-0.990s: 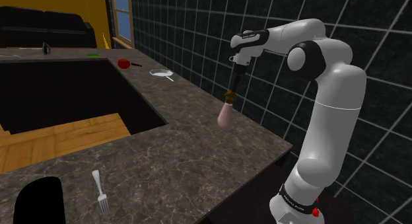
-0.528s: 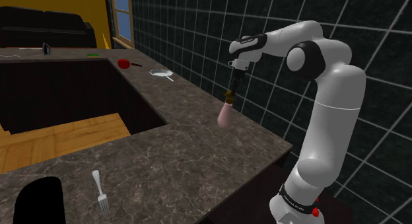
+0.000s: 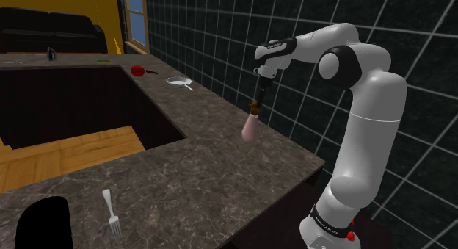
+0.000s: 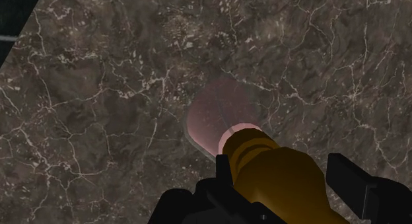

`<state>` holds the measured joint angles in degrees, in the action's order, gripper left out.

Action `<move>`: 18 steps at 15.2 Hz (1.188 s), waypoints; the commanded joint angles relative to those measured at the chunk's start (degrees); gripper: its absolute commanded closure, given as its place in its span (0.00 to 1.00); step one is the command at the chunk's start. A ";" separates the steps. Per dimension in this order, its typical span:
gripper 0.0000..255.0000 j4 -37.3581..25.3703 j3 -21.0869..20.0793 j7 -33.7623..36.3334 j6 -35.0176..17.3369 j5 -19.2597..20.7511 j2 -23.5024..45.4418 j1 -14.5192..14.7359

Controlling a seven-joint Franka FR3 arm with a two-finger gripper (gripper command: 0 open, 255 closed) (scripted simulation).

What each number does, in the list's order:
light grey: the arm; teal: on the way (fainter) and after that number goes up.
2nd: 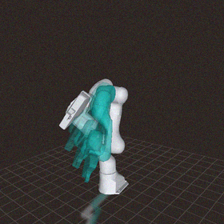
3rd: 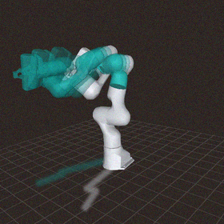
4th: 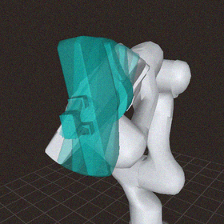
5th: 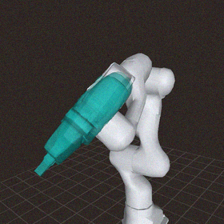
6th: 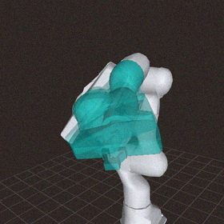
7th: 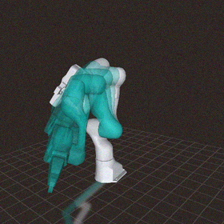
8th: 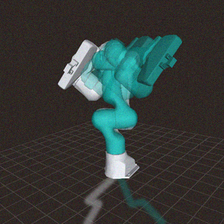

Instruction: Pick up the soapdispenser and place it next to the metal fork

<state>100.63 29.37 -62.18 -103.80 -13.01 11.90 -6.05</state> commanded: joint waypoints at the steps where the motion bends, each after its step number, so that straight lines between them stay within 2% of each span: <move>1: 1.00 -0.01 0.00 0.00 0.00 0.00 -0.01 0.00; 7: 1.00 0.00 0.00 0.00 -0.01 0.00 -0.01 0.00; 18: 1.00 -7.16 0.30 1.36 7.97 0.86 -1.09 -0.21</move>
<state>94.18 29.64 -60.93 -96.58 -12.20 10.89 -6.22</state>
